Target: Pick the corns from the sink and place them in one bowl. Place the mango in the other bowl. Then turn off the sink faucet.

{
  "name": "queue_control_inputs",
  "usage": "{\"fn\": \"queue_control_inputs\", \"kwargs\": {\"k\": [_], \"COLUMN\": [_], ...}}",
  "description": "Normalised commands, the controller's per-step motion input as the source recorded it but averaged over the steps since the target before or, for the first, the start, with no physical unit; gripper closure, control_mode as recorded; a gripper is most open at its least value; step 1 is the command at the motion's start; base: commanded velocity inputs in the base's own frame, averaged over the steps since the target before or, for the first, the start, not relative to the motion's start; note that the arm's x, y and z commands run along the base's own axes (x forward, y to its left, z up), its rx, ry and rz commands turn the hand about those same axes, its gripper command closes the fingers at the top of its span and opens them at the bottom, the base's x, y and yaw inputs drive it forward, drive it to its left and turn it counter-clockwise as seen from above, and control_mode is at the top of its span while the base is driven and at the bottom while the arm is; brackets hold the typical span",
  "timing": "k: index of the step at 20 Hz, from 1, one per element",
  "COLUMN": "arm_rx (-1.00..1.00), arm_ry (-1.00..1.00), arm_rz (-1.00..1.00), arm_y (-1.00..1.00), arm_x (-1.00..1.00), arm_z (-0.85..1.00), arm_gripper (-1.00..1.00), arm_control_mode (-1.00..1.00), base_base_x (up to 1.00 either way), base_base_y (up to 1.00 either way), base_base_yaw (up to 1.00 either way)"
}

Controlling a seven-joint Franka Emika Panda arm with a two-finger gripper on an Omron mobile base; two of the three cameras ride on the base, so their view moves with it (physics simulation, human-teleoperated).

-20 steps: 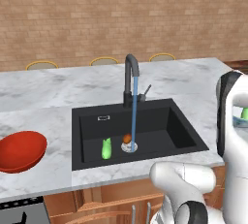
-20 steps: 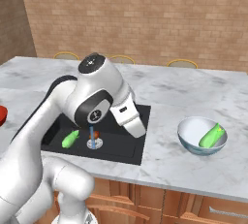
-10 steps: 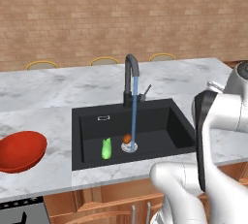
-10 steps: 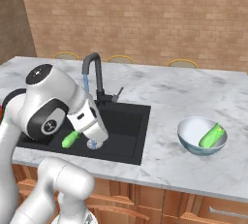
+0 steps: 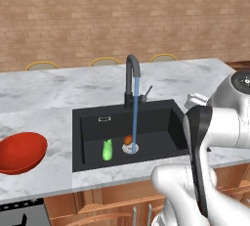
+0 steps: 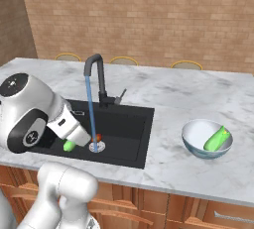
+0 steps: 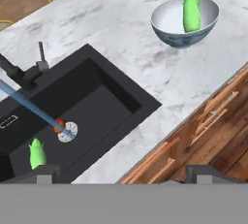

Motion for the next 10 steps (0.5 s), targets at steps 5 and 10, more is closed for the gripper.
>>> {"fn": "queue_control_inputs", "kwargs": {"k": [5,10], "arm_rx": [0.01,0.0], "arm_ry": [0.13,0.15], "arm_rz": [0.44,0.5], "arm_y": [0.66,0.7], "arm_x": [0.0,0.0], "arm_z": [0.0,-0.01], "arm_gripper": [-1.0,-1.0], "arm_control_mode": [-1.0,-1.0], "base_base_x": [0.0,0.0], "base_base_y": [0.0,0.0], "base_base_yaw": [0.0,0.0]}}
